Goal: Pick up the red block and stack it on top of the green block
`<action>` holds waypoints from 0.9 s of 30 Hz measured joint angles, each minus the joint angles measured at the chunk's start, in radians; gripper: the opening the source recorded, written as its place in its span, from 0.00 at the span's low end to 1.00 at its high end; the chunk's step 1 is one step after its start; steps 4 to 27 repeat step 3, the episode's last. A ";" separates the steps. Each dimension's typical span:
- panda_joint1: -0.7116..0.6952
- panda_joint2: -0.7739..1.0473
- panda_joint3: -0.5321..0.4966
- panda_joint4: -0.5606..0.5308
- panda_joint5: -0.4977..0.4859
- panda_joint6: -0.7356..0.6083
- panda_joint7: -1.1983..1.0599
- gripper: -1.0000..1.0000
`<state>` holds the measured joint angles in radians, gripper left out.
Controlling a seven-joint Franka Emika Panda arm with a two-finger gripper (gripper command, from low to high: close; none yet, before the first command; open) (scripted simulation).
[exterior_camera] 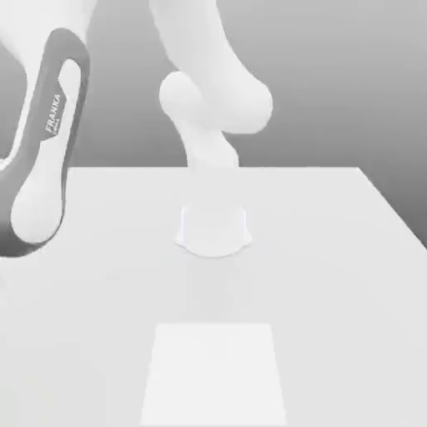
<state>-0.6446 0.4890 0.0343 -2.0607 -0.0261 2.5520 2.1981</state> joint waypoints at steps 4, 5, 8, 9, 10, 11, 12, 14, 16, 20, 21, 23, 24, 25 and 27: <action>0.000 0.000 0.000 0.000 0.000 0.000 0.000 1.00; 0.000 0.000 0.000 0.000 0.000 0.000 0.000 1.00; 0.000 0.000 0.000 0.000 0.000 0.000 0.000 1.00; 0.000 0.000 0.000 0.000 0.000 0.000 0.000 1.00; 0.000 0.000 0.000 0.000 0.000 0.000 0.000 1.00; 0.000 0.000 0.000 0.000 0.000 0.000 0.000 1.00; 0.000 0.000 0.000 0.000 0.000 0.000 0.000 1.00; 0.000 0.000 0.000 0.000 0.000 0.000 0.000 1.00; 0.000 0.000 0.000 0.000 0.000 0.000 0.000 1.00; 0.000 0.000 0.000 0.000 0.000 0.000 0.000 1.00; 0.000 0.000 0.000 0.000 0.000 0.000 0.000 1.00; 0.000 0.000 0.000 0.000 0.000 0.000 0.000 1.00; 0.000 0.000 0.000 0.000 0.000 0.000 0.000 1.00; 0.000 0.000 0.000 0.000 0.000 0.000 0.000 1.00; 0.000 0.000 0.000 0.000 0.000 0.000 0.000 1.00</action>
